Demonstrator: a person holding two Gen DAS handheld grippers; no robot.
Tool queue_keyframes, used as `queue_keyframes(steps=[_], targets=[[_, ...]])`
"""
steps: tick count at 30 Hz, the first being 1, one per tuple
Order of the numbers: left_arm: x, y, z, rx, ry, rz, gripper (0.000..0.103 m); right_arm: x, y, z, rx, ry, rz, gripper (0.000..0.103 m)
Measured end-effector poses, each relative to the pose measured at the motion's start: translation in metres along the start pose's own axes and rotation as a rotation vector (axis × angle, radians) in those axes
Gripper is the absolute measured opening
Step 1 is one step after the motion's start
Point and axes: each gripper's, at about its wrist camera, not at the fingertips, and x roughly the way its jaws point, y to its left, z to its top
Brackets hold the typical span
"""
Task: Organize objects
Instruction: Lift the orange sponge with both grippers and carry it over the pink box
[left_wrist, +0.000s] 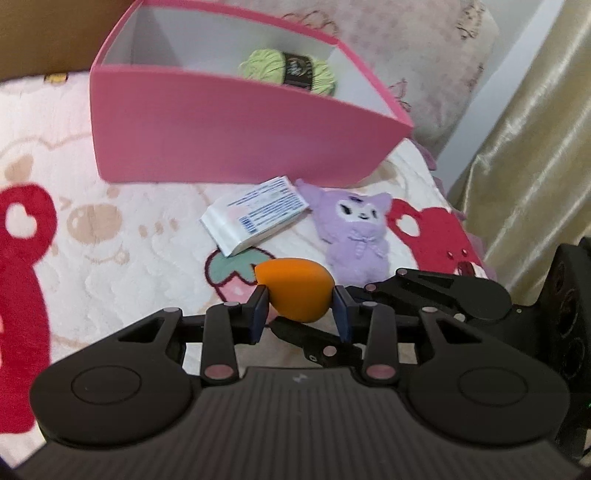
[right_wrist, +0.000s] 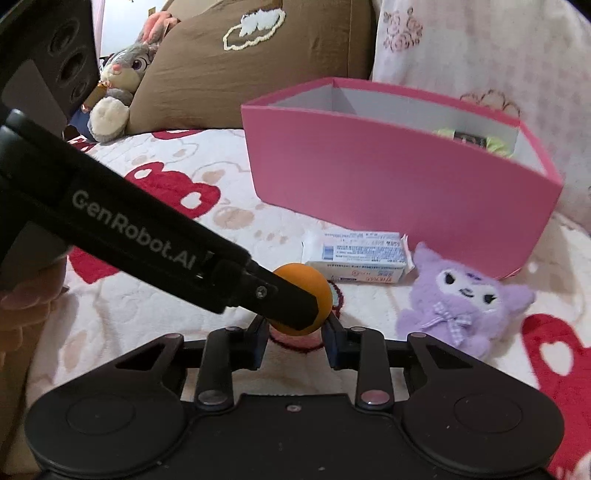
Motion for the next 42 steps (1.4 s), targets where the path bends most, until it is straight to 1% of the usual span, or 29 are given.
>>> queue_keyframes(steps=[2,4,10,12,18,20,22,28,33,37,39,42], targets=[[-0.012,-0.011,0.0,0.028,0.0,0.003,0.036,-0.013,0.01,0.005,-0.025,0.006,-0.031,0.039],[-0.024,-0.02,0.001,0.048,0.003,0.009,0.036,-0.025,0.018,0.009,-0.041,-0.001,-0.049,0.039],[-0.056,-0.039,0.007,0.11,0.007,0.011,0.035,-0.056,0.023,0.025,-0.015,-0.024,-0.036,0.04],[-0.066,-0.043,0.011,0.117,0.013,0.003,0.035,-0.065,0.026,0.031,-0.024,-0.033,-0.042,0.04],[-0.08,-0.056,0.029,0.176,0.068,0.006,0.036,-0.078,0.037,0.049,-0.044,-0.012,-0.078,0.042],[-0.085,-0.057,0.039,0.177,0.076,-0.008,0.036,-0.084,0.039,0.058,-0.061,-0.033,-0.09,0.046],[-0.089,-0.057,0.049,0.172,0.081,-0.02,0.035,-0.091,0.041,0.067,-0.085,-0.048,-0.107,0.047],[-0.098,-0.057,0.085,0.16,0.058,-0.022,0.036,-0.09,0.03,0.102,-0.094,-0.068,-0.117,0.047],[-0.095,-0.055,0.12,0.158,0.054,0.008,0.036,-0.078,0.014,0.13,-0.071,-0.084,-0.105,0.047],[-0.077,-0.049,0.155,0.151,0.087,0.041,0.036,-0.058,-0.007,0.153,-0.026,-0.075,-0.085,0.047],[-0.066,-0.04,0.174,0.108,0.101,0.053,0.036,-0.045,-0.02,0.164,0.012,-0.071,-0.066,0.047],[-0.048,-0.027,0.197,0.096,0.104,0.062,0.036,-0.022,-0.039,0.179,0.062,-0.06,-0.047,0.046]])
